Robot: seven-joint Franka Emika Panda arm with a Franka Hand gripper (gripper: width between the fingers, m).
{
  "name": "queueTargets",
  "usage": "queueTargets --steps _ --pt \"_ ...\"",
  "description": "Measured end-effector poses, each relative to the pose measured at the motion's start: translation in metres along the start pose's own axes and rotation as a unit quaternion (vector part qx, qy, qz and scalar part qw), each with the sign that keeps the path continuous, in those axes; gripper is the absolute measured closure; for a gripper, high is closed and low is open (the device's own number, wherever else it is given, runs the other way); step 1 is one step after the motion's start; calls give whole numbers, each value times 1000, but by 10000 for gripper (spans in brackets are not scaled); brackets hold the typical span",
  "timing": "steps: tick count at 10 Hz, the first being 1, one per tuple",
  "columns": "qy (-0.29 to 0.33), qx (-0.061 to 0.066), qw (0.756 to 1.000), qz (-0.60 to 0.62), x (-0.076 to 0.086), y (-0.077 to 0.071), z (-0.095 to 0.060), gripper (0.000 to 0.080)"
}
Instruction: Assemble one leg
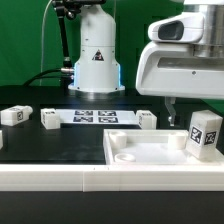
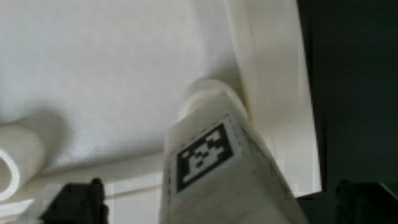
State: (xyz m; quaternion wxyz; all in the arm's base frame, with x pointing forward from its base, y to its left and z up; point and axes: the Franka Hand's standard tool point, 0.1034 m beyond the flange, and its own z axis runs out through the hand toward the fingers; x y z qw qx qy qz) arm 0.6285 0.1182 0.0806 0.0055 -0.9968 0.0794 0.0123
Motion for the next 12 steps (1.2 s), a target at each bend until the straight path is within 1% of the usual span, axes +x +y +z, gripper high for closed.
queueTargets --steps 3,5,7,8,9,12 --pt "0 -1 996 -89 0 0 0 150" --pt "2 -5 991 -136 0 0 0 150" --pt "5 -4 991 -136 0 -1 0 408" --pt "5 -4 991 -136 0 0 0 408" --pt "5 -4 991 -136 0 0 0 509" --pt "5 -4 991 -131 1 0 0 509"
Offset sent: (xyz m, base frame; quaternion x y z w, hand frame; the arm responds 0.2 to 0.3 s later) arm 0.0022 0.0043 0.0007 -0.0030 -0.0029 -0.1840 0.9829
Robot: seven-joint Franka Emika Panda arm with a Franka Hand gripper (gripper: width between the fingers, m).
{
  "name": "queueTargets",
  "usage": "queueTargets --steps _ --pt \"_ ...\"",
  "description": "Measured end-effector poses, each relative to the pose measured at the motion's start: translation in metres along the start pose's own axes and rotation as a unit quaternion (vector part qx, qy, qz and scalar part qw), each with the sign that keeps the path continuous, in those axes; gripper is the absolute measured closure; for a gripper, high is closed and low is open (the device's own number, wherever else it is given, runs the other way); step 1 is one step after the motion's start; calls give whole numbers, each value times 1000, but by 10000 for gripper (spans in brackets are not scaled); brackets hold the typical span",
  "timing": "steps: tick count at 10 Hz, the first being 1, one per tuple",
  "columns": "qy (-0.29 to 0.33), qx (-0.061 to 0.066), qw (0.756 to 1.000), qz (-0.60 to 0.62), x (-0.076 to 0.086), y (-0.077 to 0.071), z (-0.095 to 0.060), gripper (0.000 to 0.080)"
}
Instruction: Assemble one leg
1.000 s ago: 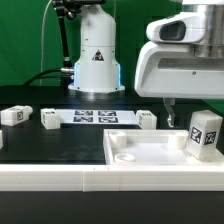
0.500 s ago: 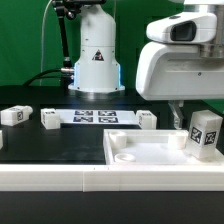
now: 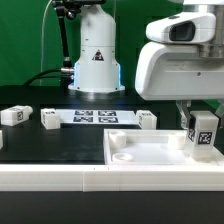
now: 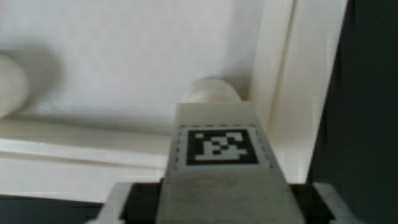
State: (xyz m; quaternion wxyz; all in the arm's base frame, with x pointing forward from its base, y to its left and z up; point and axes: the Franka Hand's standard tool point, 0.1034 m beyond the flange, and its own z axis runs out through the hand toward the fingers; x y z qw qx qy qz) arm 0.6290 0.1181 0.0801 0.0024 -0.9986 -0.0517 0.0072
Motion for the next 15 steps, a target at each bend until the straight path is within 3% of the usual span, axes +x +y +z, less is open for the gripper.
queueTargets --steps 2,4,7,10,13,14,15 --pt "4 1 995 102 0 2 1 509" --pt "6 2 973 229 -1 -1 1 508" --pt "8 -1 926 377 -1 -2 1 508" --pt "9 -3 855 518 -2 -3 2 508" --pt "6 3 826 564 -2 -3 2 508" --pt "6 3 839 544 -2 -3 2 309" --pt "6 3 851 525 -1 -2 2 202"
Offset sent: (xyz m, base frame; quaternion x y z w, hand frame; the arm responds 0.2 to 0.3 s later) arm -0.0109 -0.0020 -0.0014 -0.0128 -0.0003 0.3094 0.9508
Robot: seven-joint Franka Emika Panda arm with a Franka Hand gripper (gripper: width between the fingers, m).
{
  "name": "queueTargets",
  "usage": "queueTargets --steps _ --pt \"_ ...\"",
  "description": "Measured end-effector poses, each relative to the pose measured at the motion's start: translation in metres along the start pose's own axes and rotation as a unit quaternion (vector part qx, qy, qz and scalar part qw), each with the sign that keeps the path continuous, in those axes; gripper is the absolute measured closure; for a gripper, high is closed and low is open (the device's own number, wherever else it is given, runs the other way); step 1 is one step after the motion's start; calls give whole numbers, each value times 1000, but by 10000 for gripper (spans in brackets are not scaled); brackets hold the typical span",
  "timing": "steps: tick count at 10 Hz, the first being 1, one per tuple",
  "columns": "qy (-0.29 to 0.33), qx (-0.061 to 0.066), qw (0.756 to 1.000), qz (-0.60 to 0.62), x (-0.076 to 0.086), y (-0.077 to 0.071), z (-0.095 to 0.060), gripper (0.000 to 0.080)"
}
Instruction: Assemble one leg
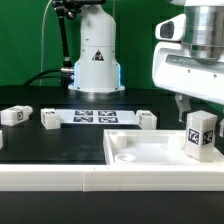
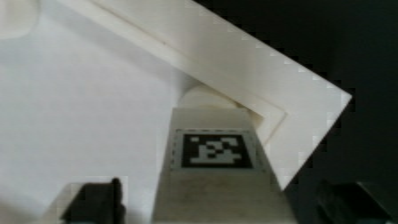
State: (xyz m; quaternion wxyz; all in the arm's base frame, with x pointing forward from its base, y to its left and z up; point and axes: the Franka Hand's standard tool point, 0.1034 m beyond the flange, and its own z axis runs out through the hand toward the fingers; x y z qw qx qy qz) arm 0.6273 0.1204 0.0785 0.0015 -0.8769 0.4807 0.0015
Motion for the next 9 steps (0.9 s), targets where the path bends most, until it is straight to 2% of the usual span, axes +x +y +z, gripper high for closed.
queueTargets --steps 1,2,3,6,9 --pt "0 0 999 -51 1 0 0 202" --pt "0 0 996 -94 0 0 0 161" --pt "1 0 987 -160 -1 0 0 153" --pt "0 -5 950 -312 -2 0 0 151" --pt "2 -3 915 -403 1 2 1 151"
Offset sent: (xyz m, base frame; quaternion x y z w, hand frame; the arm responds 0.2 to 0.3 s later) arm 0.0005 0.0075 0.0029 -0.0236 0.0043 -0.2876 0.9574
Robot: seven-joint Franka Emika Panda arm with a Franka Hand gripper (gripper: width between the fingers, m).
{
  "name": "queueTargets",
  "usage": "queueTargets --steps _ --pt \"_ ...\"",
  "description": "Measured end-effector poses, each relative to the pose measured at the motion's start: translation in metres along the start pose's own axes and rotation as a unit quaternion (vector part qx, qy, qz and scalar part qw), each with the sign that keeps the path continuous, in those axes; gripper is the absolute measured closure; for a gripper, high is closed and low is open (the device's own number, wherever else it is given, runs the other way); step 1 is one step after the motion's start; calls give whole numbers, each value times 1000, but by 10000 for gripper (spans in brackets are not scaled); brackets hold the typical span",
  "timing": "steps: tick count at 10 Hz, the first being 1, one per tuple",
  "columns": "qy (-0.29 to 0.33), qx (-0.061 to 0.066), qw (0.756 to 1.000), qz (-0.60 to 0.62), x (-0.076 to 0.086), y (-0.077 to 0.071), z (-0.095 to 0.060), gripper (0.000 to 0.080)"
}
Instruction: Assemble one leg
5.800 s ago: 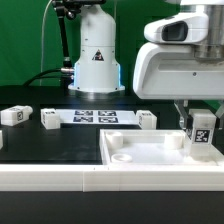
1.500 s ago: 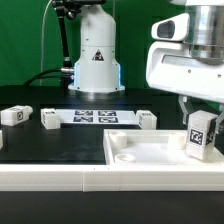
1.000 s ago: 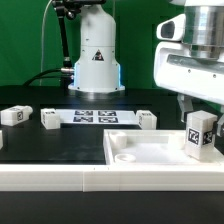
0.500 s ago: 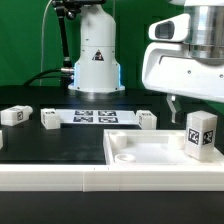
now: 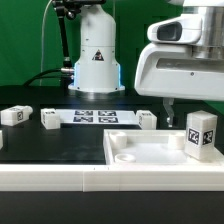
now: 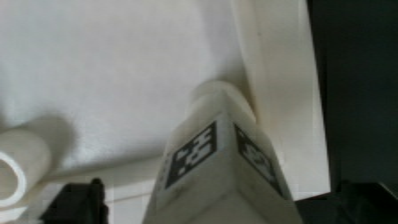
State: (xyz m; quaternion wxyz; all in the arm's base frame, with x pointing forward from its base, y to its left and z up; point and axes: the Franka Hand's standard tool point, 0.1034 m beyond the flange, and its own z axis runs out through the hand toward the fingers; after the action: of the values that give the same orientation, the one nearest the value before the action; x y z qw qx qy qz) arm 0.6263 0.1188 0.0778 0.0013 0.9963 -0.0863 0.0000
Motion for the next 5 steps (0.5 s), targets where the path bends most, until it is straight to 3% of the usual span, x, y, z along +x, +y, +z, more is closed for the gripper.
queueTargets --steps 5 --pt "1 -4 993 -122 0 0 0 151"
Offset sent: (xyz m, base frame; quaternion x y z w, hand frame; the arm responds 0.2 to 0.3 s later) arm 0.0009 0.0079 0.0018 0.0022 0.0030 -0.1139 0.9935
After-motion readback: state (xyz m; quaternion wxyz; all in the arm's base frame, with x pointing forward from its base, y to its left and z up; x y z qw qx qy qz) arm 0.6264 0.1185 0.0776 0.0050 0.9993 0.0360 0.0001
